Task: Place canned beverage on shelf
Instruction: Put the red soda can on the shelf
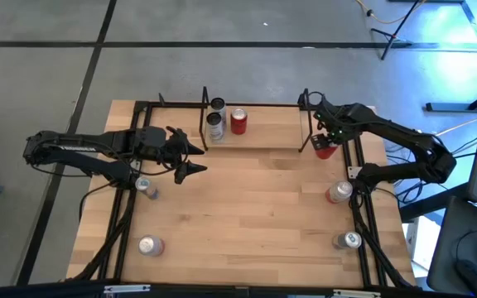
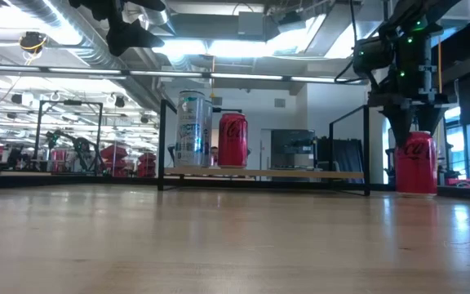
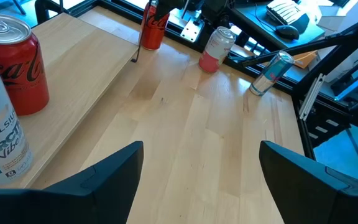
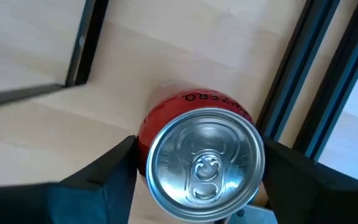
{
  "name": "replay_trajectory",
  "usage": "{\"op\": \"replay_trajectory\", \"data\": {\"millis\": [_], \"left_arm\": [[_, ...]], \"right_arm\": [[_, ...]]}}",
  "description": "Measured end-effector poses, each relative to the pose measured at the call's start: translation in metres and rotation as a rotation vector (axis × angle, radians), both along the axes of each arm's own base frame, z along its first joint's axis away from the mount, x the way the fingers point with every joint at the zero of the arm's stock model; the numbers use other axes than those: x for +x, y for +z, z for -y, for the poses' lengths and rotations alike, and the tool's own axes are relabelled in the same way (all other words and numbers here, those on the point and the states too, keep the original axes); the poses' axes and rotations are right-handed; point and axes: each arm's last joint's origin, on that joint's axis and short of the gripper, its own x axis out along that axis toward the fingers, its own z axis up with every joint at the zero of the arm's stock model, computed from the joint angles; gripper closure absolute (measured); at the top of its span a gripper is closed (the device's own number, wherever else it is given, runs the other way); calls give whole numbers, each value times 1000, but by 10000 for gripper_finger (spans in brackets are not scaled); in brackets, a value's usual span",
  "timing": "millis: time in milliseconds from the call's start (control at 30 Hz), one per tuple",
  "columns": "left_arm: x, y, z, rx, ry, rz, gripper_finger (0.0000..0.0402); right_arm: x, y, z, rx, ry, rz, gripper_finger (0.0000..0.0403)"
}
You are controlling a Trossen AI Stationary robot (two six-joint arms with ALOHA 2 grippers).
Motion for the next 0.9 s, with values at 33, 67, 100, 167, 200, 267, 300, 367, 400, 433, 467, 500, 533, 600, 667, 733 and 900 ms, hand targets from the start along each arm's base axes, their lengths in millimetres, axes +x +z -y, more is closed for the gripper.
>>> {"op": "replay_trajectory", "data": {"millis": [33,67,100,167,200,267,300,367,400,433,467,500,533,600,667,733,900], "left_arm": [[0,0,0,0,0,0,94],[0,0,0,0,0,0,94],[0,0,0,0,0,0,94],[0,0,0,0,0,0,94],[0,0,0,0,0,0,94],[0,0,0,0,0,0,94],[0,0,0,1,0,0,94],[0,0,0,1,0,1,94],[0,1,0,2,1,6,94],[1,1,0,3,4,12,94],[1,2,0,3,3,18,94],[1,2,0,4,4,25,94],[1,3,0,4,4,29,94],[1,3,0,4,4,34,94],[1,3,0,4,4,34,94],[1,3,0,4,4,33,94],[1,3,0,4,4,33,94]], "right_arm": [[-1,1,-1,4,3,-3,148],[-3,2,-2,7,5,-2,152],[-4,3,-4,15,5,2,154],[-5,9,-6,36,8,21,153],[-6,14,-7,39,9,33,152],[-7,24,-9,40,14,59,148],[-8,29,-10,47,20,75,148],[-9,38,-13,63,38,114,149],[-8,42,-15,72,51,133,151],[-8,46,-18,79,67,144,151],[-7,50,-20,86,84,147,151],[-6,53,-23,98,100,146,151],[-5,56,-27,111,121,150,150],[0,63,-33,131,173,183,148],[6,70,-40,137,229,228,149],[14,77,-47,134,276,265,150],[42,98,-60,65,363,366,152]]}}
